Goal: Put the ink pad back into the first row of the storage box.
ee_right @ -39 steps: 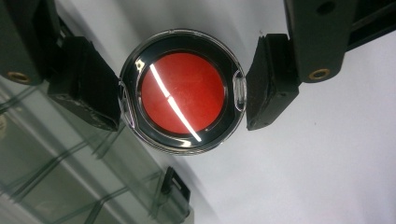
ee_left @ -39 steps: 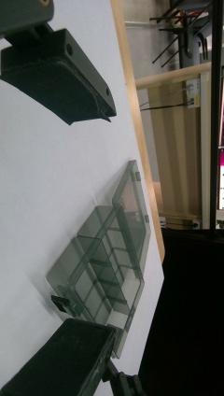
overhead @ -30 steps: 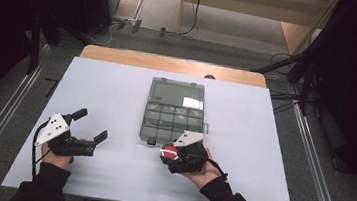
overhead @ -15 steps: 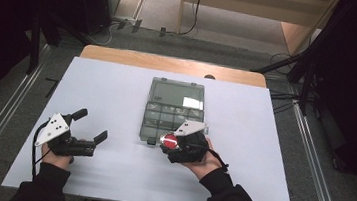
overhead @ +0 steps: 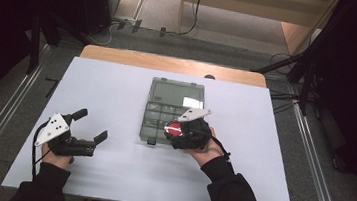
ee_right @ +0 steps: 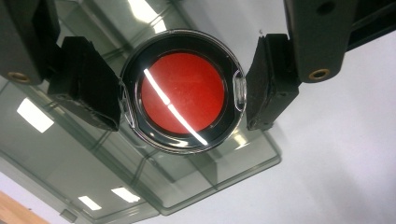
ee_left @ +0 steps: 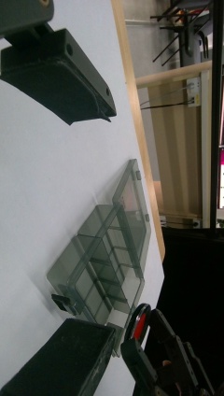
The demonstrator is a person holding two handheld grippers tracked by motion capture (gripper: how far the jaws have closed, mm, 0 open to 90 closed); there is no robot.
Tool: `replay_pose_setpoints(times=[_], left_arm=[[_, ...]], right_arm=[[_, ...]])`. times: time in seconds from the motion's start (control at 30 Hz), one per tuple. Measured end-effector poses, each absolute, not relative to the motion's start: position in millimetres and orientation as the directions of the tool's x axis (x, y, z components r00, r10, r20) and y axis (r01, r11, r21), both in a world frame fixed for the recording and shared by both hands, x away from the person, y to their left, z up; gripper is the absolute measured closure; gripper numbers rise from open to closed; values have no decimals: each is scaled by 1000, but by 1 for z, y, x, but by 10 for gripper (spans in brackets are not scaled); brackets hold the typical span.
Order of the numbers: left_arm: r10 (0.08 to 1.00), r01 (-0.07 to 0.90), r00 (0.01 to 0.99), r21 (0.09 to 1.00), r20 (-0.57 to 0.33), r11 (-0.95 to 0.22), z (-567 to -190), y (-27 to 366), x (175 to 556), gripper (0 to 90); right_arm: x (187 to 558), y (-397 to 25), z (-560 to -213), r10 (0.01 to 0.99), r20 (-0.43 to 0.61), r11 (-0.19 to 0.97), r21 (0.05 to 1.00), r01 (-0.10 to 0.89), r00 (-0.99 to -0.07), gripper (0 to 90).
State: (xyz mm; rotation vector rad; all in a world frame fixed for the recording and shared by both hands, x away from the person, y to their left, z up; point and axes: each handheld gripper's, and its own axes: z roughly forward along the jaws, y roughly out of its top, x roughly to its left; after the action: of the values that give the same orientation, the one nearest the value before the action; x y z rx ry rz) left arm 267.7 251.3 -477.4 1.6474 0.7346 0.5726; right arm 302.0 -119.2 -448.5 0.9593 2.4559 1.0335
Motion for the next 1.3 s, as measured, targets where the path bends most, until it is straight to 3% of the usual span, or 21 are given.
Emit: replay_pose_setpoints(times=[0.67,1.3], left_arm=[[730,158,682,981,-27,-111,-478,252,268,0],[728,159,685,981,-29,-110,-478,252,268,0]], right_arm=[[351,-120,-443,742,-33,505,684,526,-670,309],[375,-122,-451,783,-25,474,671,570,-622,310]])
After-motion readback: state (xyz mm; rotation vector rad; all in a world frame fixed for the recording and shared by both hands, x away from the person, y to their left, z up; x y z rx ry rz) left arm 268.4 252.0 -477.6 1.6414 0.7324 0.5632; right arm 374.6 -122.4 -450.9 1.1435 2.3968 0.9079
